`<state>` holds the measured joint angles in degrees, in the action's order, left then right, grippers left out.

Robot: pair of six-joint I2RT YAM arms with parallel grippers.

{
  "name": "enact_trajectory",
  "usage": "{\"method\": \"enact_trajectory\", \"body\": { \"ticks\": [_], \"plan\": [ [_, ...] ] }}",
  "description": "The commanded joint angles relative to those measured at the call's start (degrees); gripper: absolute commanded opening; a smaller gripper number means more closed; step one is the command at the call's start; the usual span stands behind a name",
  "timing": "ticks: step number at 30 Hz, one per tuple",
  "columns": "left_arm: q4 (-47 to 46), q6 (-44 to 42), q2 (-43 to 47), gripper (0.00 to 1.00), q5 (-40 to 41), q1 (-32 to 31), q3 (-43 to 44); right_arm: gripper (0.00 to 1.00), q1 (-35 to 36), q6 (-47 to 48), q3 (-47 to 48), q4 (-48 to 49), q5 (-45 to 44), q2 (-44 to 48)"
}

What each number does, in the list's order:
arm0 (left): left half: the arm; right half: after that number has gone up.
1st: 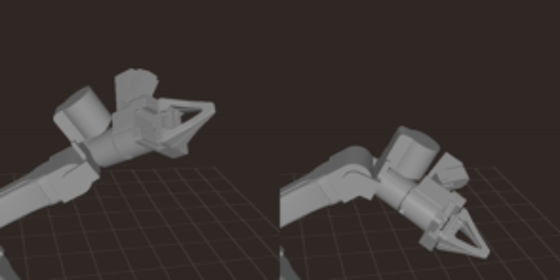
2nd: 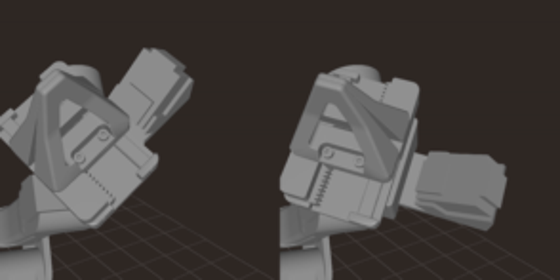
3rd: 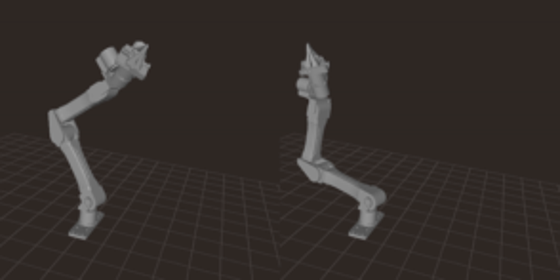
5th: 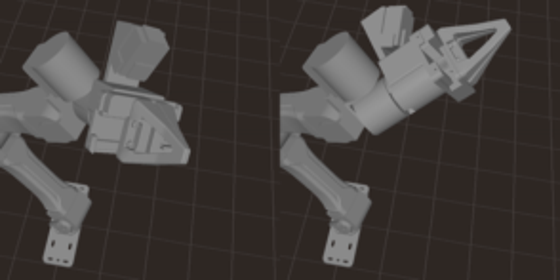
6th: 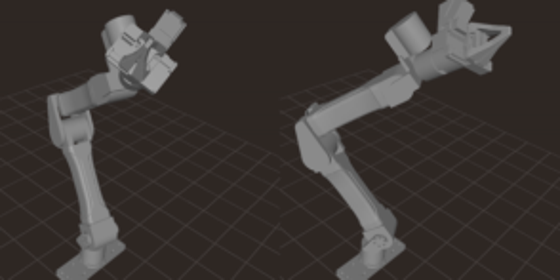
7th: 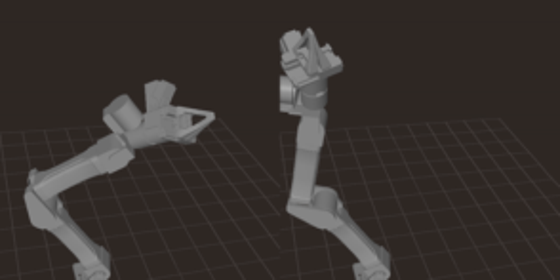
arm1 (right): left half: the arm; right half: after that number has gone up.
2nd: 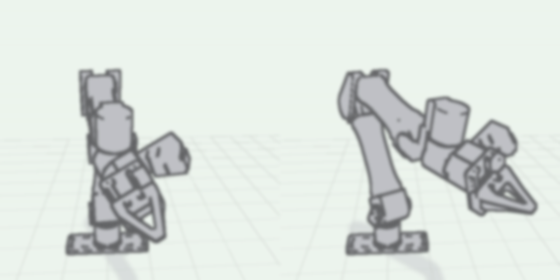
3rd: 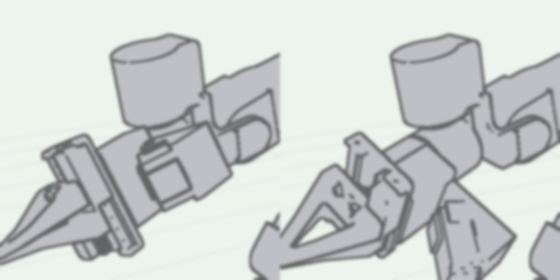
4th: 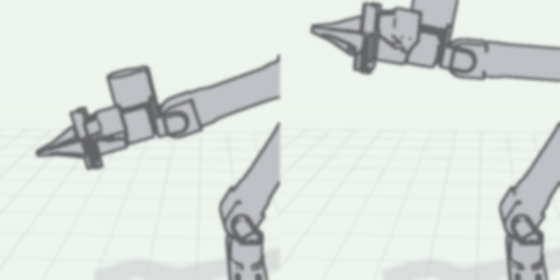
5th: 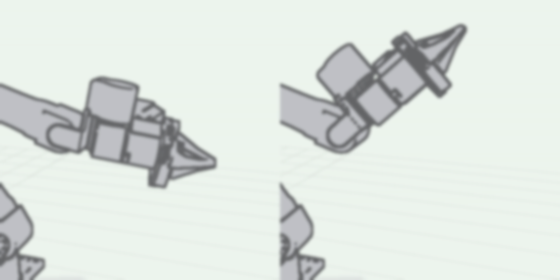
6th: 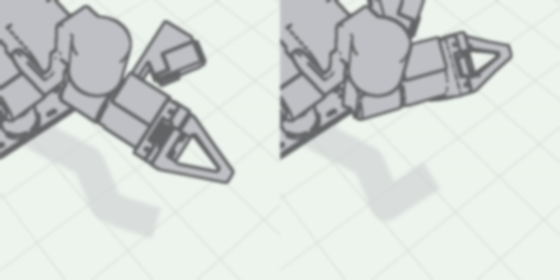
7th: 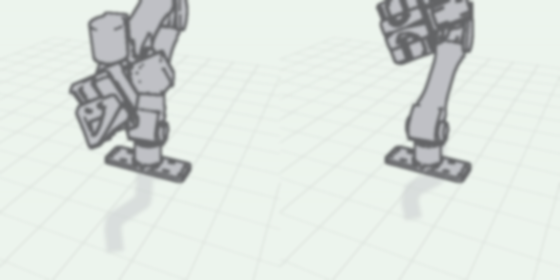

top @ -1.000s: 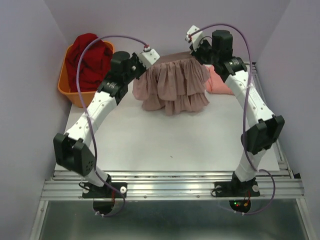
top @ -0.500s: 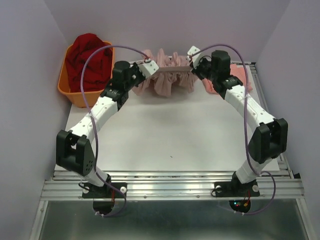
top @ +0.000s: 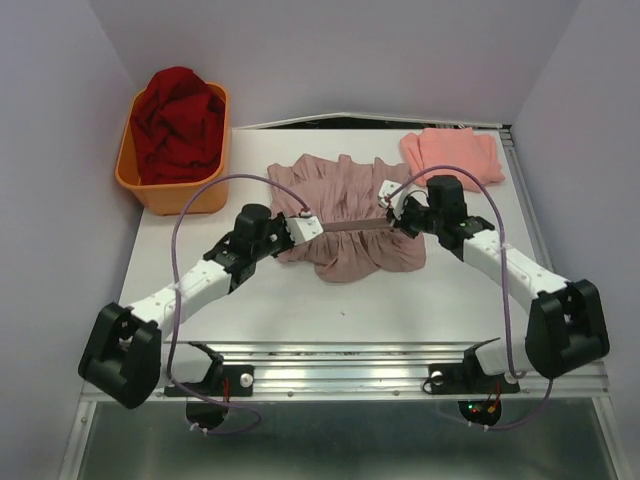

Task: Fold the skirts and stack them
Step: Flatten the skirt out

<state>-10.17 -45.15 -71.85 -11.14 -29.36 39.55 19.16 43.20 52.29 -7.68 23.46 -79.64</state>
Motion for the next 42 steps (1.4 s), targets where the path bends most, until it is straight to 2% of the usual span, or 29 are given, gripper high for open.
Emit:
{"method": "enact_trajectory", "body": {
  "ticks": [1, 5, 9, 13, 15, 17, 20, 22, 23, 26, 30, 31, 34, 35, 36, 38, 39, 40, 41, 42],
  "plan": [
    [2.5, -0.3, 6.9, 0.00, 3.4, 0.2, -1.7, 0.01, -0.8, 3.1, 0.1, -5.4, -1.0, 6.6],
    [4.6, 1.5, 7.4, 0.00, 5.8, 0.2, 1.7, 0.01, -0.8, 1.3, 1.2, -2.3, -5.2, 6.6],
    [-0.4, 2.7, 3.1, 0.00, 12.7, 0.2, 5.3, 0.01, -0.8, -0.6, 4.2, 5.4, -11.5, 1.3],
    [-8.4, 1.6, -5.7, 0.00, 17.9, 0.9, 10.6, 0.01, -0.8, -1.5, 7.6, 22.5, -19.2, -7.4],
    [-13.2, 0.8, -11.9, 0.00, 18.5, 2.8, 15.3, 0.01, -0.8, -1.1, 12.0, 26.2, -22.8, -13.4],
    [-14.1, 0.9, -16.7, 0.00, 18.6, 4.6, 20.4, 0.01, -0.8, -0.8, 16.4, 30.5, -26.5, -17.8],
    [-15.7, 1.3, -27.8, 0.00, 20.2, 7.6, 34.8, 0.01, -0.8, 1.3, 25.8, 37.1, -30.4, -27.9],
    [-18.8, 0.9, -30.6, 0.00, 21.2, 9.3, 39.4, 0.01, -1.3, 2.1, 33.9, 39.7, -32.4, -31.4],
    [-20.1, 0.3, -32.8, 0.00, 21.8, 9.6, 43.4, 0.01, -1.3, 3.0, 36.3, 44.0, -35.0, -32.8],
    [-27.3, -3.0, -34.3, 0.00, 23.3, 10.0, 46.5, 0.01, -1.3, 5.0, 41.3, 53.1, -36.8, -36.0],
    [-40.1, -8.6, -32.6, 0.00, 20.7, 10.0, 42.5, 0.01, -1.3, 7.5, 36.1, 62.0, -34.4, -34.1],
    [-42.4, -9.6, -32.1, 0.00, 20.7, 10.0, 41.1, 0.01, -1.3, 8.2, 33.4, 68.1, -33.8, -32.6],
    [-52.5, -14.2, -31.2, 0.00, 19.8, 10.0, 32.8, 0.01, -1.3, 13.8, 19.1, 77.1, -27.0, -30.6],
    [-56.7, -16.1, -31.4, 0.00, 19.6, 9.9, 29.6, 0.01, -1.3, 16.0, 15.2, 83.0, -24.6, -30.8],
    [-60.8, -20.6, -32.6, 0.00, 19.2, 9.5, 22.9, 0.01, -1.3, 21.1, 7.7, 86.1, -19.9, -31.5],
    [-76.3, -26.1, -35.9, 0.00, 20.4, 8.6, 16.8, 0.01, -0.8, 25.9, 0.9, 99.0, -15.8, -34.9],
    [-82.8, -29.1, -41.8, 0.00, 21.1, 7.9, 10.8, 0.01, -0.8, 30.8, -1.8, 102.9, -12.2, -40.2],
    [-101.6, -36.4, -46.1, 0.00, 20.1, 7.3, 8.2, 0.01, -0.8, 33.9, -6.0, 111.0, -10.6, -43.4],
    [-109.9, -41.9, -54.8, 0.00, 18.0, 7.1, 4.5, 0.01, -0.8, 38.4, -7.5, 111.7, -8.4, -46.6],
    [-109.6, -47.1, -57.1, 0.00, 16.9, 7.0, 2.7, 0.01, -0.8, 37.8, -10.4, 111.7, -7.4, -49.7]
  ]
}}
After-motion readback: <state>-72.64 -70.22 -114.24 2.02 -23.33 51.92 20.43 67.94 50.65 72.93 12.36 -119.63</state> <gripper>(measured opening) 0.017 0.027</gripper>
